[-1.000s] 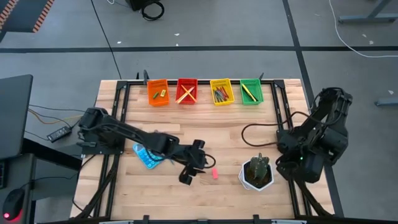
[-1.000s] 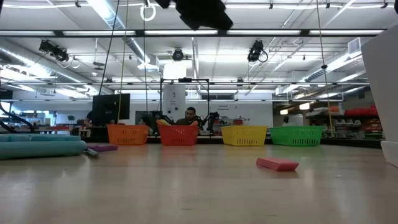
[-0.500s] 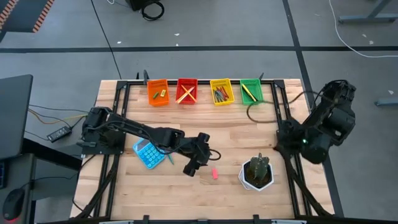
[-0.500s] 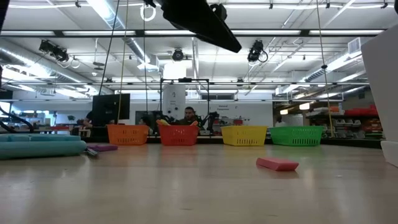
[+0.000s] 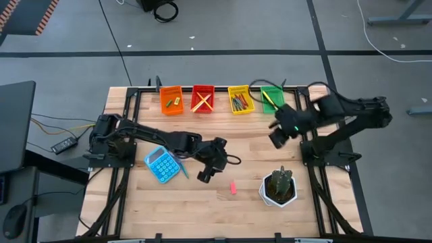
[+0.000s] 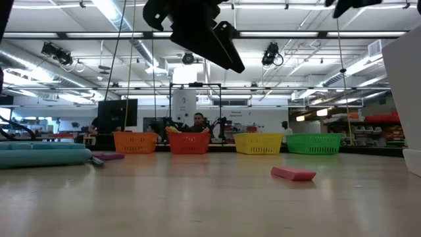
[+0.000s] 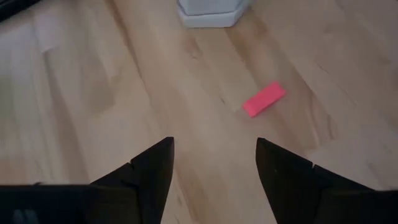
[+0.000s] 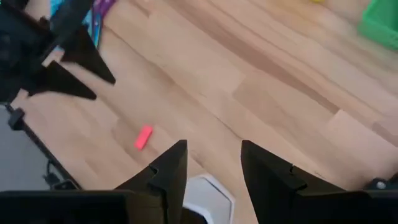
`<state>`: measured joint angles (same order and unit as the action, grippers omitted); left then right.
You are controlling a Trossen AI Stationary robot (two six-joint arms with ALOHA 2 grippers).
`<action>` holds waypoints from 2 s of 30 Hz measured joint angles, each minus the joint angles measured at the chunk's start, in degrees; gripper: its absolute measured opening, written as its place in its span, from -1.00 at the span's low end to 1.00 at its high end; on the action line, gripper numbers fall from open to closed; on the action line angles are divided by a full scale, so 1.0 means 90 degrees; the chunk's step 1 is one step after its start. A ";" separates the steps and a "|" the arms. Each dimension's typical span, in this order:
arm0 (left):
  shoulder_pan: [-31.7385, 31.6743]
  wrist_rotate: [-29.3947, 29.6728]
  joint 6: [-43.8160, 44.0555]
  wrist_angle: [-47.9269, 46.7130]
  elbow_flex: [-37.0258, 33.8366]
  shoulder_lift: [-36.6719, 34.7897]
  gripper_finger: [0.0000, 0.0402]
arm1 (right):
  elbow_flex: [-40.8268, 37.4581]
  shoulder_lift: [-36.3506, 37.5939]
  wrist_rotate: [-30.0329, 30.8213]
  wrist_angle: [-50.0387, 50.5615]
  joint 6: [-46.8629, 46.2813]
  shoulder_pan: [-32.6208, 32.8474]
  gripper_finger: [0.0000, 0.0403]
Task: Sort crayons/erasers/pens/pencils in bins
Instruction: Put the pink eraser into the orange bin
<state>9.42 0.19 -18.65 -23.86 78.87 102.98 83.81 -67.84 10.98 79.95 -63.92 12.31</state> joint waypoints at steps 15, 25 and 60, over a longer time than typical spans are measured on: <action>0.0258 -0.1211 -0.2105 0.0547 -0.0021 0.0633 0.10 | 0.0000 -0.1063 -0.1687 -0.1860 0.1465 -0.1581 -0.27; 0.0303 -0.1497 -0.2551 0.1763 -0.0027 0.1358 0.02 | 0.0000 -0.0808 -0.1027 -0.1808 0.1283 -0.1648 -0.28; 0.0361 -0.1516 -0.3537 0.2843 0.0002 0.2607 -0.07 | 0.0000 -0.0798 -0.1057 -0.1682 0.0938 -0.0971 -0.28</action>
<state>12.67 -13.45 -50.48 1.73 78.89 126.44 83.81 -75.02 1.47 64.81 -55.48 3.57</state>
